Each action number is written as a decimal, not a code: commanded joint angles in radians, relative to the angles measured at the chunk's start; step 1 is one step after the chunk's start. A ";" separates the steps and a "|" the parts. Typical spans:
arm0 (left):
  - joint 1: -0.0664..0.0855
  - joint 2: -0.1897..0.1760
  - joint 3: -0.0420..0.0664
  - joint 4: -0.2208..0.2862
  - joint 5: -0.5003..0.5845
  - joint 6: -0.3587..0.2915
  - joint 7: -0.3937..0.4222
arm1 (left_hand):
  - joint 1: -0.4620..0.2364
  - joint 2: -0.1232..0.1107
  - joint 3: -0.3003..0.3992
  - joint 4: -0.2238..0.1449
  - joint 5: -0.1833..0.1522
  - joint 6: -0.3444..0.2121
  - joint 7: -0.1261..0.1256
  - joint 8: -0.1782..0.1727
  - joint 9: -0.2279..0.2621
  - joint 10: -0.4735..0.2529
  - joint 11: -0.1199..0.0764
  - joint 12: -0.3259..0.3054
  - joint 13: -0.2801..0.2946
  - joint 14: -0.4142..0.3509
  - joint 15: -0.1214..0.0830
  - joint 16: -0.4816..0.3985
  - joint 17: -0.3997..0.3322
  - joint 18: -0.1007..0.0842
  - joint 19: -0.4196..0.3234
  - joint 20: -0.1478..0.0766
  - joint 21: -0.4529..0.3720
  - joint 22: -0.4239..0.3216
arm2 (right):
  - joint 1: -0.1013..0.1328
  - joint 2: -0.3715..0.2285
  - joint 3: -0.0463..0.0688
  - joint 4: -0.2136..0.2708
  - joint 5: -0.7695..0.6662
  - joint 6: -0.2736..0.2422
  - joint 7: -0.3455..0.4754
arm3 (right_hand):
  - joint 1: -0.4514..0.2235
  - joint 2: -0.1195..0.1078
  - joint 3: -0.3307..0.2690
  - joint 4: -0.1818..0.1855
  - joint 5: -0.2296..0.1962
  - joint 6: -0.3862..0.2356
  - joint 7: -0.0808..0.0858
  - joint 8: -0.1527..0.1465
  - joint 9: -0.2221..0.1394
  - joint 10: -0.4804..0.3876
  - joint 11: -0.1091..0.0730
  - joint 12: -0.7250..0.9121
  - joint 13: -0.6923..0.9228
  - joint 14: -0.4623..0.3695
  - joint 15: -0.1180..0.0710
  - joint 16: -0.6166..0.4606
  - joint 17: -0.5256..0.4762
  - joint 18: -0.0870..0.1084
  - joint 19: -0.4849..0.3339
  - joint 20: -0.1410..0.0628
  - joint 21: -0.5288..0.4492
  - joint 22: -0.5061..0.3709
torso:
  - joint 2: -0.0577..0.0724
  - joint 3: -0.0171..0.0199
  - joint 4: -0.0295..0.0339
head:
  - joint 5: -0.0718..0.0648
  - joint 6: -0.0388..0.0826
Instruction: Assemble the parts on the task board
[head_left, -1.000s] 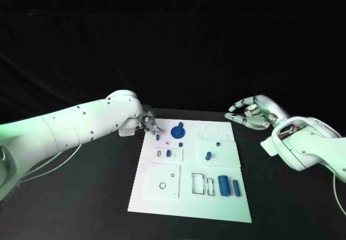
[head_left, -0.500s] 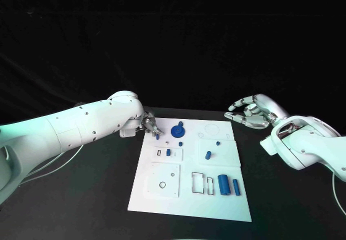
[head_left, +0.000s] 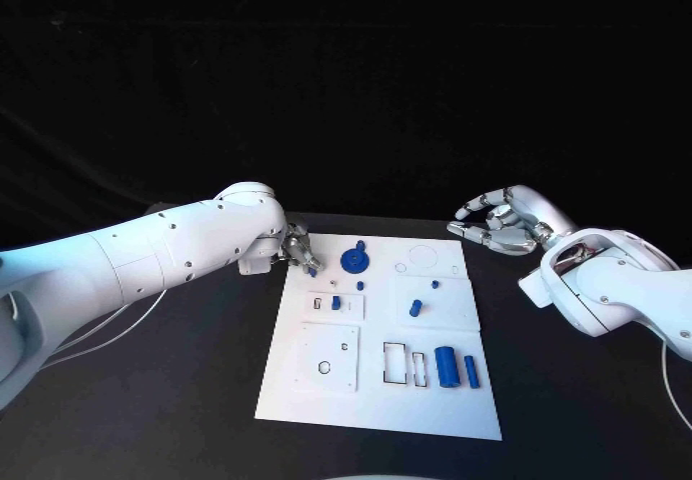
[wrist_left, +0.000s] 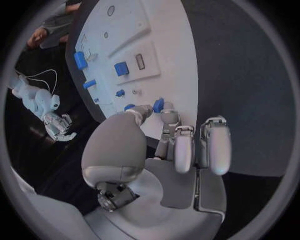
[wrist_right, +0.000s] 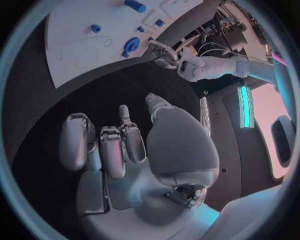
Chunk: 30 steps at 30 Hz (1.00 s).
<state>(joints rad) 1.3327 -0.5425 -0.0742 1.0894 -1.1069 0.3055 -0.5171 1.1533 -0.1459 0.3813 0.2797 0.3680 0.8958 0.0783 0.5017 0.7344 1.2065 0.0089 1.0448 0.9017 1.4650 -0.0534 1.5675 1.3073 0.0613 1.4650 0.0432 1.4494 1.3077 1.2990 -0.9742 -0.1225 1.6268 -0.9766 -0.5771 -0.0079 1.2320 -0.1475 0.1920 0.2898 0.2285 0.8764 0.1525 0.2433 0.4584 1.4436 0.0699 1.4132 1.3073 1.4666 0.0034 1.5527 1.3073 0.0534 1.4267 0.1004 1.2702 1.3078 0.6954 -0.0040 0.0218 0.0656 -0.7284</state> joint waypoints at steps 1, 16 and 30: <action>-0.001 0.003 0.000 0.000 0.028 -0.014 0.005 | 0.057 0.024 0.037 -0.019 0.002 0.007 -0.005 0.005 0.001 0.004 -0.010 0.002 -0.001 0.106 -0.010 0.003 0.263 -0.011 0.009 -0.006 0.005 0.021 | 0.000 0.001 0.000 0.000 -0.011 0.011 0.008 | 0.004 0.002 -0.005 -0.003 0.006 -0.004 -0.004 0.006 0.001 -0.003 -0.004 -0.004 0.109 0.088 -0.009 -0.007 0.194 0.018 -0.006 -0.002 -0.005 0.040 | -0.001 0.0002 0.0008 | 0.001 -0.002; -0.001 -0.031 0.002 0.036 0.184 -0.070 0.008 | 0.138 0.023 0.277 -0.108 -0.002 -0.022 -0.009 0.100 0.082 0.035 -0.016 0.029 0.022 0.104 -0.015 0.001 0.259 -0.011 0.008 -0.009 0.005 0.023 | 0.000 0.002 0.000 -0.006 -0.011 0.015 0.006 | 0.007 0.004 -0.005 -0.004 0.009 -0.003 -0.004 0.007 0.001 -0.003 -0.004 -0.003 0.109 0.088 -0.009 -0.007 0.192 0.018 -0.006 -0.002 -0.006 0.039 | -0.004 0.0009 0.0025 | 0.001 -0.002; -0.005 -0.140 0.002 0.208 0.228 -0.117 0.008 | 0.105 0.005 0.326 -0.125 0.000 -0.021 -0.016 0.130 0.101 0.062 -0.022 0.065 0.055 0.101 -0.020 -0.005 0.249 -0.011 0.010 -0.014 0.006 0.027 | -0.001 0.000 -0.001 -0.013 -0.011 0.022 0.004 | 0.008 0.004 -0.006 -0.004 0.011 -0.003 -0.004 0.007 0.002 -0.003 -0.004 -0.004 0.108 0.087 -0.009 -0.007 0.191 0.019 -0.007 -0.002 -0.008 0.038 | -0.012 0.0008 0.0170 | -0.003 -0.010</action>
<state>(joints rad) 1.3301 -0.6812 -0.0728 1.2875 -0.9020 0.2187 -0.5163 1.2706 -0.1421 0.5884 0.2663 0.3632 0.8737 0.0716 0.6136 0.7365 1.2638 -0.0126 1.1045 0.9561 1.4650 -0.0677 1.5675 1.3073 0.0613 1.4649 0.0357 1.4493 1.3075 1.2988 -0.9745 -0.1228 1.6149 -0.9767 -0.5721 -0.0084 1.2320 -0.1475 0.1892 0.2870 0.2344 0.8763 0.1525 0.2473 0.4590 1.4436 0.0699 1.4132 1.3076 1.4666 0.0034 1.5488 1.3081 0.0533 1.4267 0.1004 1.2647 1.3074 0.6853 -0.0027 0.0353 0.0633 -0.7363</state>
